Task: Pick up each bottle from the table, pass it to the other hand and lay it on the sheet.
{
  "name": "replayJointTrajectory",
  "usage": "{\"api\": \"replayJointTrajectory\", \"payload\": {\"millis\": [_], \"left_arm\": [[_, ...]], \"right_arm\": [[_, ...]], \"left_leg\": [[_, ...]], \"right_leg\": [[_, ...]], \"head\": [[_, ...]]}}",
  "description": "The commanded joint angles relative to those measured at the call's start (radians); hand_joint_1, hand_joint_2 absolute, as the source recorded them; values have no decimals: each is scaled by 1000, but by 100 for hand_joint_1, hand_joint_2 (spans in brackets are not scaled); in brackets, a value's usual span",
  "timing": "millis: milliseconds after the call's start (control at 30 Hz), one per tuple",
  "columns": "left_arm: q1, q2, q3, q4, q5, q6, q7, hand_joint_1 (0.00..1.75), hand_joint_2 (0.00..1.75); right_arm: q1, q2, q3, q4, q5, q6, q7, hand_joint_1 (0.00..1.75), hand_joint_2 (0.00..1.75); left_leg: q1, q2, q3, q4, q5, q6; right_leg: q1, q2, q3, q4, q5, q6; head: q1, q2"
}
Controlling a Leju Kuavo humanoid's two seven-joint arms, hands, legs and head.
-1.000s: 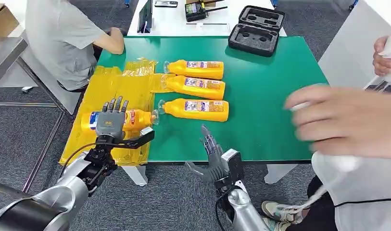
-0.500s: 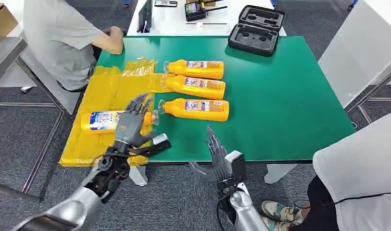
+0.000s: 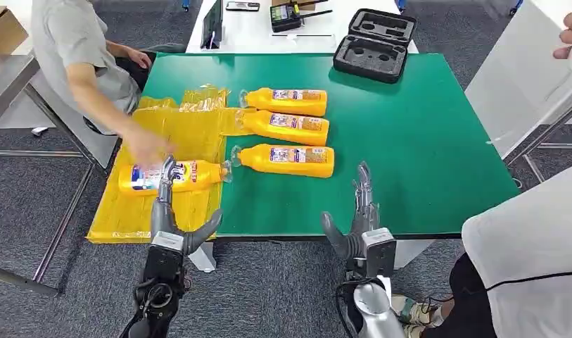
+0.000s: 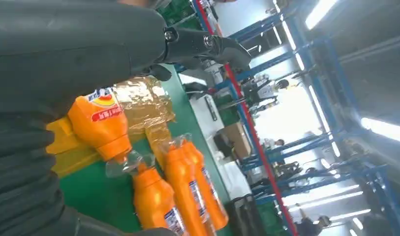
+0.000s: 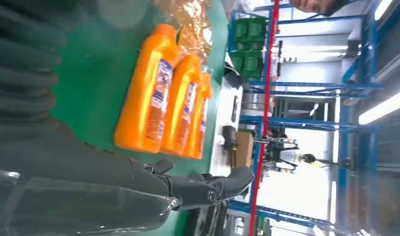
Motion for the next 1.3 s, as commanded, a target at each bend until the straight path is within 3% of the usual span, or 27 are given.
{"api": "replayJointTrajectory", "payload": {"millis": [33, 200, 233, 467, 733, 1000, 1100, 1167, 1267, 1300], "left_arm": [[10, 3, 24, -44, 1, -4, 3, 0, 175], [6, -30, -19, 46, 87, -46, 3, 0, 175], [-5, -40, -22, 78, 78, -28, 3, 0, 175], [-88, -82, -32, 295, 82, 83, 3, 0, 175], [-75, -38, -90, 275, 152, 105, 3, 0, 175], [-92, -42, -119, 285, 176, 111, 3, 0, 175], [-97, -36, -137, 288, 195, 122, 3, 0, 175], [-101, -35, -145, 291, 201, 126, 3, 0, 175], [-108, -34, -154, 297, 207, 126, 3, 0, 175], [-115, -35, -163, 301, 210, 120, 3, 0, 175]], "right_arm": [[-7, -30, 22, -28, -5, -3, 3, 0, 0], [-4, 7, -113, -22, -80, 26, 3, 0, 0], [-4, 20, -135, -6, -78, 31, 3, 0, 175], [-16, 43, -145, 48, -51, -79, 3, 0, 175], [-42, 1, -149, 72, -33, -57, 3, 0, 175], [-58, -24, -140, 96, -29, -80, 3, 0, 175], [-67, -52, -93, 117, 39, -172, 3, 0, 175], [-92, -91, -25, 177, 135, -305, 3, 0, 175], [-121, -112, 10, 249, 216, -365, 3, 0, 175], [-140, -98, -32, 312, 349, -365, 3, 0, 175]], "left_leg": [[1, 1, 3, 0, -2, -2], [1, -1, 4, -1, -1, -1], [0, -2, 3, -1, 0, 0], [1, -3, 6, -1, -1, -2], [0, 0, 3, -1, 0, -1], [1, -1, 4, -1, 0, -1], [0, -1, 3, -1, 0, -1], [0, 0, 3, -1, 0, -1], [2, 1, 6, -1, -1, -2], [1, 1, 5, -1, -1, -1]], "right_leg": [[2, 0, 4, -1, -1, -2], [1, -1, 5, -1, -1, -1], [0, -2, 4, -1, -1, -1], [1, -3, 7, -2, -1, -2], [1, 0, 3, -1, 0, -1], [1, -1, 4, -1, 0, -1], [0, -1, 3, -1, 0, -1], [1, 0, 3, -1, 0, -1], [2, 1, 6, -2, 0, -2], [2, 1, 5, -2, 0, -1]], "head": [[0, 0], [0, 0], [0, 0], [0, 0], [-1, 0], [0, 0], [0, 0], [0, 0], [0, 0], [0, 0]]}}
